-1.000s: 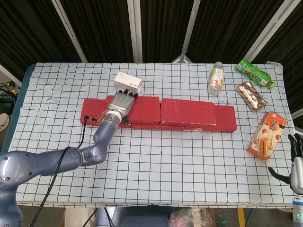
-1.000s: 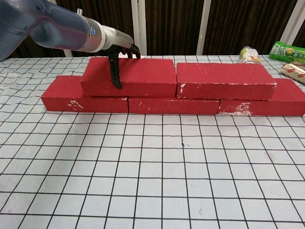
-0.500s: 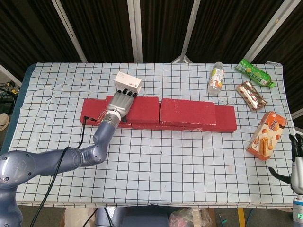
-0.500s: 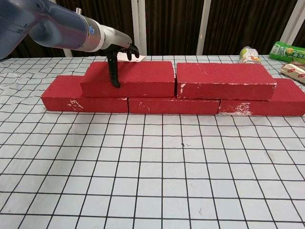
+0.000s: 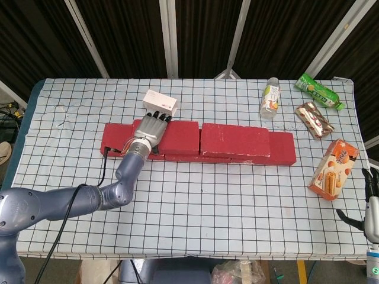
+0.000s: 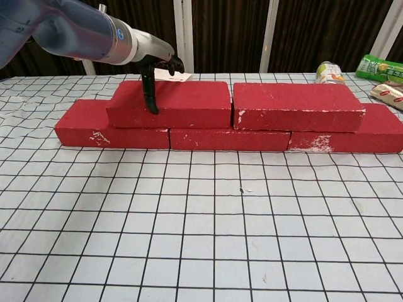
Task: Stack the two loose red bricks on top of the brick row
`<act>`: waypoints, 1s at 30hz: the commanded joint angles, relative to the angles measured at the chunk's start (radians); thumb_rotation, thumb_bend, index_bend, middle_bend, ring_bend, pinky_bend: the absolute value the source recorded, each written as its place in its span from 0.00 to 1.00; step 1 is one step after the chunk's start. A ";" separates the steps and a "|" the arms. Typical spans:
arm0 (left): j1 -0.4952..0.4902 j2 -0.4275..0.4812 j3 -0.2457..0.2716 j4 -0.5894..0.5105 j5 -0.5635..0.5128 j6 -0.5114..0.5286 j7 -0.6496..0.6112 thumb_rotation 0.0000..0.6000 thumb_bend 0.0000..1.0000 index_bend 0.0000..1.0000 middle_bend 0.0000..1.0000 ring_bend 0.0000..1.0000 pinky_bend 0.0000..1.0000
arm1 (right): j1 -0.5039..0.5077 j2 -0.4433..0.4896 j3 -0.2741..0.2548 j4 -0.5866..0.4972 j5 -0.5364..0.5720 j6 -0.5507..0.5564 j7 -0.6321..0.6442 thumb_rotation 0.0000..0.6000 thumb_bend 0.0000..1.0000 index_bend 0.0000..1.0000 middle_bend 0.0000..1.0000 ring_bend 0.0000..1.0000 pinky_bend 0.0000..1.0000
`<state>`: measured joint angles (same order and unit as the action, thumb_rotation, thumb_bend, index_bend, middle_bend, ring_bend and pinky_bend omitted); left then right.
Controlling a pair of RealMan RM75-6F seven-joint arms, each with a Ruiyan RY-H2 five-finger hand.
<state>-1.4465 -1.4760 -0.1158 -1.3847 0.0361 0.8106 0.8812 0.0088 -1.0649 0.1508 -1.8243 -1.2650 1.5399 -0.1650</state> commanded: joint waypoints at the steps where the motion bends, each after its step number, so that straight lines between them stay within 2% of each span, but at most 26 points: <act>1: 0.000 0.074 -0.019 -0.093 0.006 0.055 -0.002 1.00 0.00 0.03 0.04 0.01 0.12 | -0.001 0.000 -0.001 -0.001 -0.003 0.001 -0.001 1.00 0.15 0.00 0.01 0.00 0.00; 4: 0.024 0.166 -0.026 -0.202 0.018 0.099 -0.019 1.00 0.00 0.03 0.05 0.00 0.12 | -0.002 0.001 -0.003 -0.002 -0.006 0.002 -0.002 1.00 0.15 0.00 0.01 0.00 0.00; 8: 0.093 0.280 0.002 -0.307 0.070 0.117 -0.063 1.00 0.00 0.07 0.09 0.01 0.14 | 0.000 0.001 -0.001 -0.001 0.001 -0.003 0.001 1.00 0.15 0.00 0.01 0.00 0.00; 13: 0.212 0.353 0.040 -0.320 0.196 0.112 -0.175 1.00 0.00 0.15 0.18 0.03 0.16 | 0.004 0.000 -0.004 -0.002 0.001 -0.014 -0.004 1.00 0.15 0.00 0.01 0.00 0.00; 16: 0.268 0.373 0.052 -0.295 0.249 0.082 -0.237 1.00 0.00 0.21 0.21 0.05 0.17 | 0.005 -0.002 -0.004 -0.004 -0.001 -0.015 -0.006 1.00 0.15 0.00 0.01 0.00 0.00; 20: 0.295 0.379 0.079 -0.267 0.271 0.042 -0.249 1.00 0.00 0.27 0.25 0.07 0.18 | 0.005 -0.004 -0.005 -0.004 -0.003 -0.012 -0.010 1.00 0.15 0.00 0.01 0.00 0.00; 30: 0.294 0.336 0.111 -0.220 0.270 0.016 -0.217 1.00 0.00 0.27 0.27 0.08 0.18 | 0.002 -0.001 -0.007 -0.006 -0.011 -0.009 -0.004 1.00 0.15 0.00 0.01 0.00 0.00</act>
<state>-1.1513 -1.1343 -0.0067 -1.6090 0.3066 0.8274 0.6610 0.0110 -1.0664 0.1435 -1.8299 -1.2754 1.5315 -0.1698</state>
